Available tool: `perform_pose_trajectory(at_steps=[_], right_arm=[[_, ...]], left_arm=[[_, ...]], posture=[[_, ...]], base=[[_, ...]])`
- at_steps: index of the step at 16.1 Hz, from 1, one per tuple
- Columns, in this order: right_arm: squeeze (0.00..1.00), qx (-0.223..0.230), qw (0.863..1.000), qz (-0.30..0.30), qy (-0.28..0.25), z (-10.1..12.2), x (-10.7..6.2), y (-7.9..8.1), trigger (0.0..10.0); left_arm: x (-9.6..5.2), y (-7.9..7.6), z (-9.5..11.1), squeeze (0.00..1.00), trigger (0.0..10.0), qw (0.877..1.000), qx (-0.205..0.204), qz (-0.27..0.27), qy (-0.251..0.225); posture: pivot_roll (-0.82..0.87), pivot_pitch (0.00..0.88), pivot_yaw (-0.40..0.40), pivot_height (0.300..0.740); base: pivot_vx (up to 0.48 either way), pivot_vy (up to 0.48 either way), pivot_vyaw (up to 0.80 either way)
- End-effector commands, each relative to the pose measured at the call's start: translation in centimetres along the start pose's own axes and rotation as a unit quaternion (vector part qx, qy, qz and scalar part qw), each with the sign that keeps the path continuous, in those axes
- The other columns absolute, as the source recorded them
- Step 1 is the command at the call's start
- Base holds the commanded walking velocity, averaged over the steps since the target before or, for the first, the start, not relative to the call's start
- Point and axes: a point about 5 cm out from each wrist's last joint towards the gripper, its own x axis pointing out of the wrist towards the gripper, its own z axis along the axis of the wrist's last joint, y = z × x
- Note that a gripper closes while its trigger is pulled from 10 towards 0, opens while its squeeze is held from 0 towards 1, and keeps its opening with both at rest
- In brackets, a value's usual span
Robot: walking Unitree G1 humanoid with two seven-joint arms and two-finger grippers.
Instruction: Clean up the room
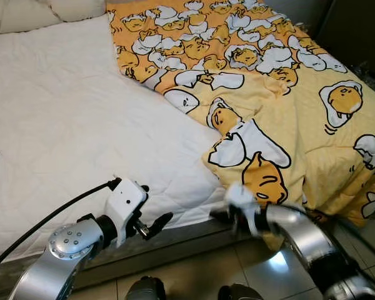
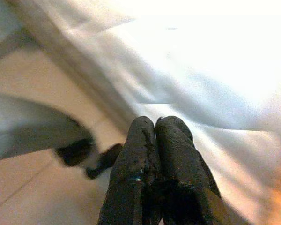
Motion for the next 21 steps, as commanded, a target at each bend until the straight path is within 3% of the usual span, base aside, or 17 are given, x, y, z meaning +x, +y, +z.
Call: perform_pose_trajectory(at_steps=[1, 4, 7, 17, 21], right_arm=[[1.00, 0.003, 0.996, -0.086, 0.015, 0.0, 0.3, -1.3, 10.0], [1.00, -0.009, 0.984, -0.174, 0.020, 0.8, 1.2, -2.8, 10.0], [1.00, -0.083, 0.964, -0.247, 0.049, 2.1, 2.4, -4.0, 10.0], [1.00, -0.113, 0.940, -0.315, 0.064, 3.9, 2.8, -5.7, 10.0], [1.00, -0.090, 0.949, -0.298, 0.059, 4.3, 3.4, -5.3, 10.0]], left_arm=[[0.1, 0.0, 0.0, 0.26, 10.0, 1.000, 0.006, 0.001, 0.002], [0.1, -0.1, -0.2, 0.26, 10.0, 1.000, 0.006, 0.002, 0.005], [0.0, -0.3, -0.4, 0.26, 10.0, 1.000, 0.007, 0.001, 0.012], [-1.9, -1.0, -0.5, 0.26, 10.0, 0.999, 0.011, -0.016, 0.034], [-3.2, -1.4, -0.4, 0.26, 10.0, 0.999, 0.007, -0.012, 0.048]], posture=[[-0.02, 0.086, 0.055, 0.740], [-0.01, 0.091, 0.056, 0.740], [0.00, 0.107, 0.055, 0.740], [0.06, 0.211, 0.074, 0.740], [0.10, 0.248, 0.063, 0.740]], base=[[0.000, 0.000, 0.00], [0.000, 0.000, 0.00], [0.000, 0.000, 0.00], [0.000, 0.000, 0.00], [0.000, 0.000, 0.00]])
